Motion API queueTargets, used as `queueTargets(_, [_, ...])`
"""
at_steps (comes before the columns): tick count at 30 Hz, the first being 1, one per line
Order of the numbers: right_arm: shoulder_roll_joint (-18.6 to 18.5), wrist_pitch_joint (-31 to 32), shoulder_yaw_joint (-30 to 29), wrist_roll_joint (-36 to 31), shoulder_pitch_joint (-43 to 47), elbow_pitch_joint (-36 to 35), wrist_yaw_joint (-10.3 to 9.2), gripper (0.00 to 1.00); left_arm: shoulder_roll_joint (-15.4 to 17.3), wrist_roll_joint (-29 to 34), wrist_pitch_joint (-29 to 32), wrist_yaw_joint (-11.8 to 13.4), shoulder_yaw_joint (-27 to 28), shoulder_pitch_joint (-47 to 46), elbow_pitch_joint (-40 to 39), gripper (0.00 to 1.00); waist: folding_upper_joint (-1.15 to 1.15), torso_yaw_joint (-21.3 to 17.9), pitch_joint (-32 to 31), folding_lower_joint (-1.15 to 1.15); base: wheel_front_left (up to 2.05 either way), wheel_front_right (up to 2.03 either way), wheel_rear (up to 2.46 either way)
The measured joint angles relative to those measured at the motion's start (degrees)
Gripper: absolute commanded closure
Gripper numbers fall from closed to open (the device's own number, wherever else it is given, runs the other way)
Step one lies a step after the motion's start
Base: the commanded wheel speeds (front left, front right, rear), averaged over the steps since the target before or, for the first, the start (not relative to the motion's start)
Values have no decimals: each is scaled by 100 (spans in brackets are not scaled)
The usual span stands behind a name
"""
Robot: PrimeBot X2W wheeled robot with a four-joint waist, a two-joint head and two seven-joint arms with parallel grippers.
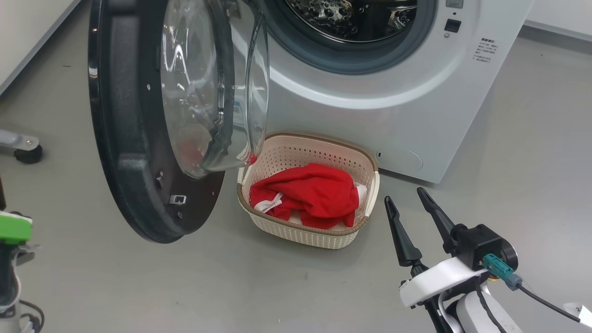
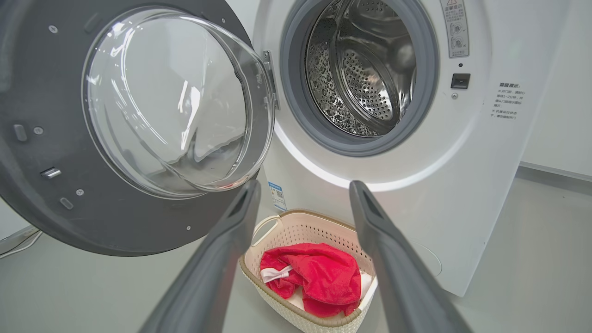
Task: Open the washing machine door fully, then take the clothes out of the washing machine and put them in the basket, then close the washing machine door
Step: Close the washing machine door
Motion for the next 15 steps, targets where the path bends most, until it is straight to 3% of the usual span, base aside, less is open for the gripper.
queueTargets(6, [1,0,-24,1,-3,3,0,0,-357,-1408,1067,38,339,-348,197,100,0,-87,27,0,0,0,0])
queueTargets(9, [2,0,-38,1,-3,3,0,0,-700,-2250,1599,333,502,-531,293,100,0,-106,31,0,0,0,0])
queueTargets(15, [4,0,-24,1,-18,3,0,0,-822,-3175,2470,957,781,-695,404,100,0,-167,47,0,0,0,0])
